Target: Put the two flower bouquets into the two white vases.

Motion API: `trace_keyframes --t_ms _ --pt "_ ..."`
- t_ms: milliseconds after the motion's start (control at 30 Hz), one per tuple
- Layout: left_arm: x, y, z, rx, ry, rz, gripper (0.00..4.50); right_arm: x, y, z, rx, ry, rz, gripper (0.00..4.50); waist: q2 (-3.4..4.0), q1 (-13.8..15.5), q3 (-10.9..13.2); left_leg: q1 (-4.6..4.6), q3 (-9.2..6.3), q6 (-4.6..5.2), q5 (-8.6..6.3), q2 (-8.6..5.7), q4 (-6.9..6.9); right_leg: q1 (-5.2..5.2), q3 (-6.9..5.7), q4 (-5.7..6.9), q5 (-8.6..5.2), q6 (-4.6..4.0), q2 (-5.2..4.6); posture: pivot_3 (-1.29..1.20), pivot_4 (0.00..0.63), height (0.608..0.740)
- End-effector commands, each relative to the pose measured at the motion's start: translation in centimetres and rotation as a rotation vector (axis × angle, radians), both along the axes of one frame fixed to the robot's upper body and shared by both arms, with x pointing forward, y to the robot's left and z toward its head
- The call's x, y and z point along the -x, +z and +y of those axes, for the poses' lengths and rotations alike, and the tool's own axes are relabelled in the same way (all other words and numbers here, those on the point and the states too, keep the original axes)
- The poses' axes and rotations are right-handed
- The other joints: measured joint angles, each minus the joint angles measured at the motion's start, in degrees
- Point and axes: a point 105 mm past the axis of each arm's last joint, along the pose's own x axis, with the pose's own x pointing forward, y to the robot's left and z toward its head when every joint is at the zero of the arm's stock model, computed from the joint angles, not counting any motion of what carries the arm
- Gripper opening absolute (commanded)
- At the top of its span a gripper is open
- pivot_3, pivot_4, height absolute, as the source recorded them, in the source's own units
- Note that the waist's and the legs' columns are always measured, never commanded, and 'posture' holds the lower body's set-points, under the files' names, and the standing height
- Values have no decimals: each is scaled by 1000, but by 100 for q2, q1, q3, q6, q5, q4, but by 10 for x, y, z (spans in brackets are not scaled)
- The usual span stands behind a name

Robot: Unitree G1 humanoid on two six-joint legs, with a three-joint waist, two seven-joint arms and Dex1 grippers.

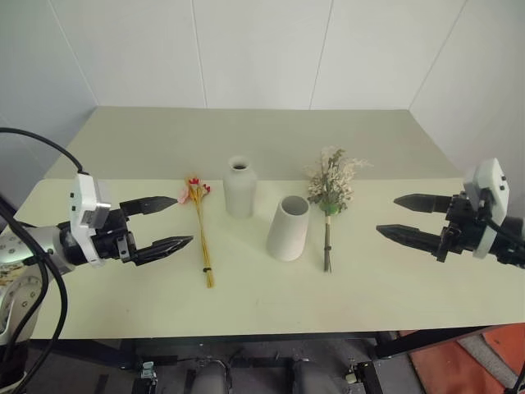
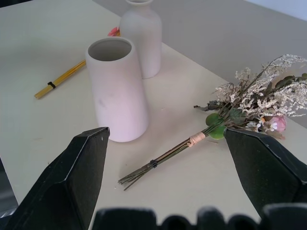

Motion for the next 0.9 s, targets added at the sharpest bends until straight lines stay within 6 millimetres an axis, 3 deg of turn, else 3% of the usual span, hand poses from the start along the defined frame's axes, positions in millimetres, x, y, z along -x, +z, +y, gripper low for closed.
trace_keyframes --t_ms 33,233,467,700,900 --pt "4 13 1 -11 2 -68 4449 1 11 1 10 10 -43 4500 0 0 0 0 0 0 0 0 0 0 0 0 0 0 0 0 150 740" --pt "1 12 2 -13 18 -59 4449 1 13 -1 10 9 -50 4500 0 0 0 0 0 0 0 0 0 0 0 0 0 0 0 0 150 740" --pt "-29 -18 13 -218 254 112 4449 7 20 -4 17 17 -63 4500 0 13 0 1 0 0 0 -1 0 0 0 0 0 1 0 0 150 740" --pt "-74 -55 4 -383 545 395 4449 16 25 -5 27 65 -59 4500 -1 82 1 -2 -2 0 0 -4 1 2 -1 1 16 32 2 0 150 740" --pt "-105 -84 -26 -449 703 545 4449 15 25 -3 20 71 -66 4500 -4 63 1 -5 -9 1 0 -9 2 3 0 -2 20 41 5 0 150 740"
